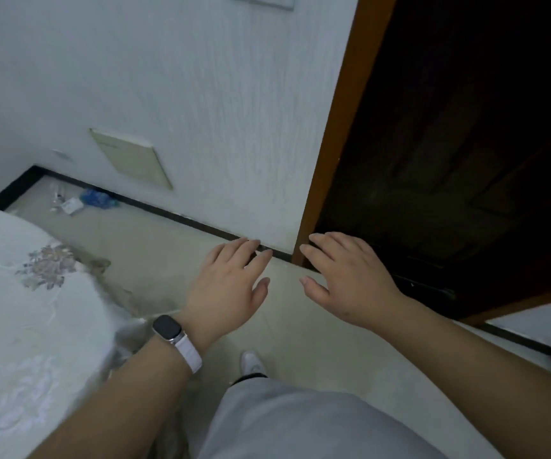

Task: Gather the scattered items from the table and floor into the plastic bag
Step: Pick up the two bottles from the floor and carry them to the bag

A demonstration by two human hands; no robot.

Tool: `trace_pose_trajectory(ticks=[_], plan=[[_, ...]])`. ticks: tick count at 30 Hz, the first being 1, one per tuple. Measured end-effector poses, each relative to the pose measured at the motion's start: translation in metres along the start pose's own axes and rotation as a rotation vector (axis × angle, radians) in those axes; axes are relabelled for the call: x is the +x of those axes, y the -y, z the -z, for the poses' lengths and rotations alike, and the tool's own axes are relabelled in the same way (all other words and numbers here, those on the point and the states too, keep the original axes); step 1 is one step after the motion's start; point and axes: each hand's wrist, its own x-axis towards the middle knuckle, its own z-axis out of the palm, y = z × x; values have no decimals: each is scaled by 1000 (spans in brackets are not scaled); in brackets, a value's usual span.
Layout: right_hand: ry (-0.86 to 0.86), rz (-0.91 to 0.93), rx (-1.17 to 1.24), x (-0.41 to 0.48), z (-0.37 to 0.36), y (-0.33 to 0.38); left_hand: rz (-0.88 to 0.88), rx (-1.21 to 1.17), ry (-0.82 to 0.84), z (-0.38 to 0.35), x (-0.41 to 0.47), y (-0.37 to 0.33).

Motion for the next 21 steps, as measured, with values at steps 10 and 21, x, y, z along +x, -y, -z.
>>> trace_pose_trajectory(ticks=[10,21], plan=[[-65,191,12,177,-3,8,190,23,-17,8,66,124],[-127,471,186,381,-46,14,488,168,74,7,130,245]])
